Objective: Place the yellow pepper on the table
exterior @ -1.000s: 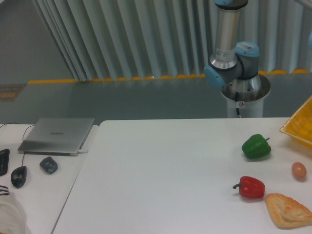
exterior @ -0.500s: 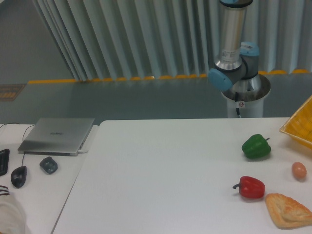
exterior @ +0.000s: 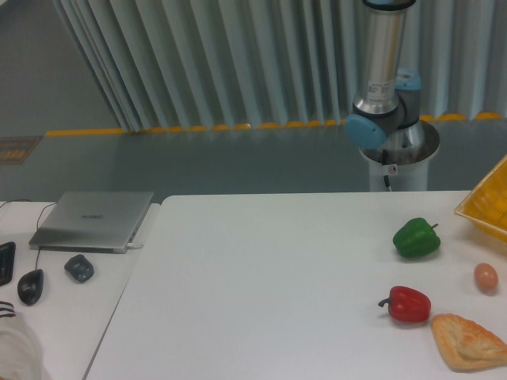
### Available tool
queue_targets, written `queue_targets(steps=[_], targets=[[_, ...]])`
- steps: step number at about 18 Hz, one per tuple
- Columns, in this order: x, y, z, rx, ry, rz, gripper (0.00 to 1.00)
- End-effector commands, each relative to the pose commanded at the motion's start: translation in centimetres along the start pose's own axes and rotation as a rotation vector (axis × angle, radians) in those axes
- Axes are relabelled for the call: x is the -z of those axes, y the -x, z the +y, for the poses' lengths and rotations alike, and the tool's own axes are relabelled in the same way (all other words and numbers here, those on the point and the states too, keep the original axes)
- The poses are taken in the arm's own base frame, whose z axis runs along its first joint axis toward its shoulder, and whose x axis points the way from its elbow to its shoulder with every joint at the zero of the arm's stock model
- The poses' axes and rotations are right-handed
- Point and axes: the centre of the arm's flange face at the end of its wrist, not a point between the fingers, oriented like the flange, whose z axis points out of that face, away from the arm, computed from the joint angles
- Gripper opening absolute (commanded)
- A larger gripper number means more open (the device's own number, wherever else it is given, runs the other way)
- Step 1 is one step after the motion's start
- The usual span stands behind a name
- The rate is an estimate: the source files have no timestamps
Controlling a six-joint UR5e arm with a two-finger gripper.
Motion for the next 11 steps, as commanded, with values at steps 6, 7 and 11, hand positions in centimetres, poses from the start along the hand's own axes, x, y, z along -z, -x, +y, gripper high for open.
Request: queue_targets(steps=[6, 7, 11], targets=[[-1.1, -0.8, 1.6, 0.018, -0.008, -0.036, 1.00], [-1.2, -0.6, 2.1, 0.024, -0.009, -0.042, 1.00], [-2.0, -0.1, 2.8, 0.049, -0.067, -0.040, 1.00]])
